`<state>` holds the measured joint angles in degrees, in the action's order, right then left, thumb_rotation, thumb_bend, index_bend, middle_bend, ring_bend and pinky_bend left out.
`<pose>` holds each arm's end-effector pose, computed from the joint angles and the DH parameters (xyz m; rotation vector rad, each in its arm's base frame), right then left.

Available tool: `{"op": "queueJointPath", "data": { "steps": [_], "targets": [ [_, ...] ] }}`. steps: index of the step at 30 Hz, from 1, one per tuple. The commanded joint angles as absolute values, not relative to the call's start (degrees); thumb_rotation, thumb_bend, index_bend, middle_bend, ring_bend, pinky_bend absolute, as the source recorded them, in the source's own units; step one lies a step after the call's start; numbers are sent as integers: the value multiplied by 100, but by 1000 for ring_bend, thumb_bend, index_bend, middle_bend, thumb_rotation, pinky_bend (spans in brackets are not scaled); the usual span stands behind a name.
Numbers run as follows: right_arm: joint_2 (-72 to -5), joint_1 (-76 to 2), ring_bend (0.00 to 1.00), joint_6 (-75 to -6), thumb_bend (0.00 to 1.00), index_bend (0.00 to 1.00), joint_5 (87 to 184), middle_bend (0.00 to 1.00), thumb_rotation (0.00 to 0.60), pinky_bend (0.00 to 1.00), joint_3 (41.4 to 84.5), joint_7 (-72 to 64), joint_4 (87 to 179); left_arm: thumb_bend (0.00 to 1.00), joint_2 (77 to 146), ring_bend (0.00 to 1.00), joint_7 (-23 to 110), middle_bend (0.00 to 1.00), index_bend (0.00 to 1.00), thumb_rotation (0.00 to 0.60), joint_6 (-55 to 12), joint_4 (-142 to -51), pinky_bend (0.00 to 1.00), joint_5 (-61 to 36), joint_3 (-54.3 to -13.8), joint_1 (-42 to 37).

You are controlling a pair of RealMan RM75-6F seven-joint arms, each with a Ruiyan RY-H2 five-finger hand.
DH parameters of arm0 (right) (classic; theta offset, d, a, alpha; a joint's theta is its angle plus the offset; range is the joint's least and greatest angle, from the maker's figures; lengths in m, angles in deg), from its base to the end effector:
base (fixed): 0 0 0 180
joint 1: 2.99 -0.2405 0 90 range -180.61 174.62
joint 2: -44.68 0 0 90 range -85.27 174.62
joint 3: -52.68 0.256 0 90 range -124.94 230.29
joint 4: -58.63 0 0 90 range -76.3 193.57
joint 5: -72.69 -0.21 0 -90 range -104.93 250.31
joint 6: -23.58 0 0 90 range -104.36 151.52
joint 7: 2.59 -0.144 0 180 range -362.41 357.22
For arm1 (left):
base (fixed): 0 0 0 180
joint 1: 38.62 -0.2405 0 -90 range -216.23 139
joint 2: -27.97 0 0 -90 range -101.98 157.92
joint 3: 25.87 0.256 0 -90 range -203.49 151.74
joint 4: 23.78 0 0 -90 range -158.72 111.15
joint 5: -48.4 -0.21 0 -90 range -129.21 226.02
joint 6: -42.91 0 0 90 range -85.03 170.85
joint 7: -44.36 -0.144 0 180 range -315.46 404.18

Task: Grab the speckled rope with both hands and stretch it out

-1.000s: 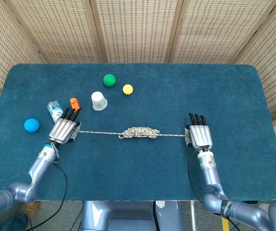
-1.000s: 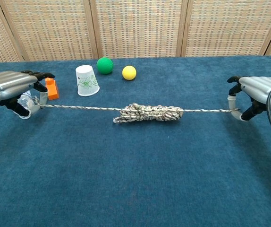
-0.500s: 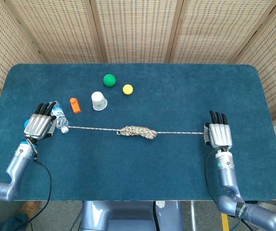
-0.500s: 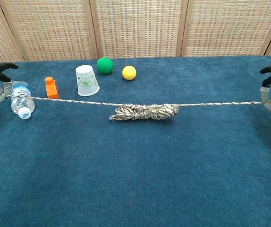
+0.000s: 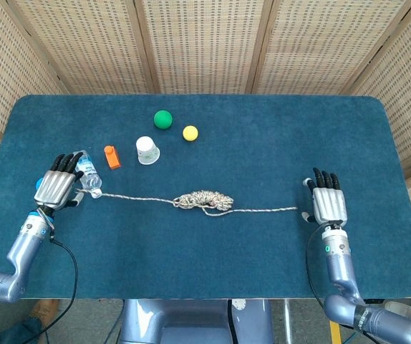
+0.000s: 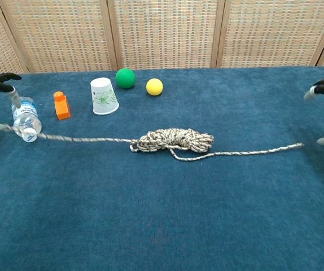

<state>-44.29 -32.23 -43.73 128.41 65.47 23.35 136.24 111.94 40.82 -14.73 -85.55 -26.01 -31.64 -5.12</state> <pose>-0.2616 -0.3308 0.0345 1.4111 -0.9453 0.7033 -0.2909 0.3610 0.0614 -1.6851 -0.7984 -0.7205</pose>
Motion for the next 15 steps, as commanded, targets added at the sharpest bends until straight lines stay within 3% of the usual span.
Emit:
{"op": "queueJointPath", "data": {
  "steps": [1,4,8,15],
  "targets": [
    [-4182,-3096,0,-4694,0,0,13188,0,600,0,6717,1846,14105,0,10901,0,4235,0,0,600,-2113,-9213,0,-2675,-3354,-735],
    [-3972,-2979,0,-4981,0,0,13654,0,600,0,6721,1440,14423,0,10582,0,4243,0,0,600,-2560,-9877,0,-2682,-3485,-927],
    [-3539,-2764,0,-5318,0,0,14678,0,600,0,6376,879,14668,0,10146,0,3719,0,0,600,-3274,-10994,0,-2567,-3574,-1324],
    [-3198,-2248,0,-6198,0,0,15749,0,600,0,5790,1027,14961,0,9663,0,2856,0,0,600,-4147,-12613,0,-2575,-3253,-2031]
  ]
}}
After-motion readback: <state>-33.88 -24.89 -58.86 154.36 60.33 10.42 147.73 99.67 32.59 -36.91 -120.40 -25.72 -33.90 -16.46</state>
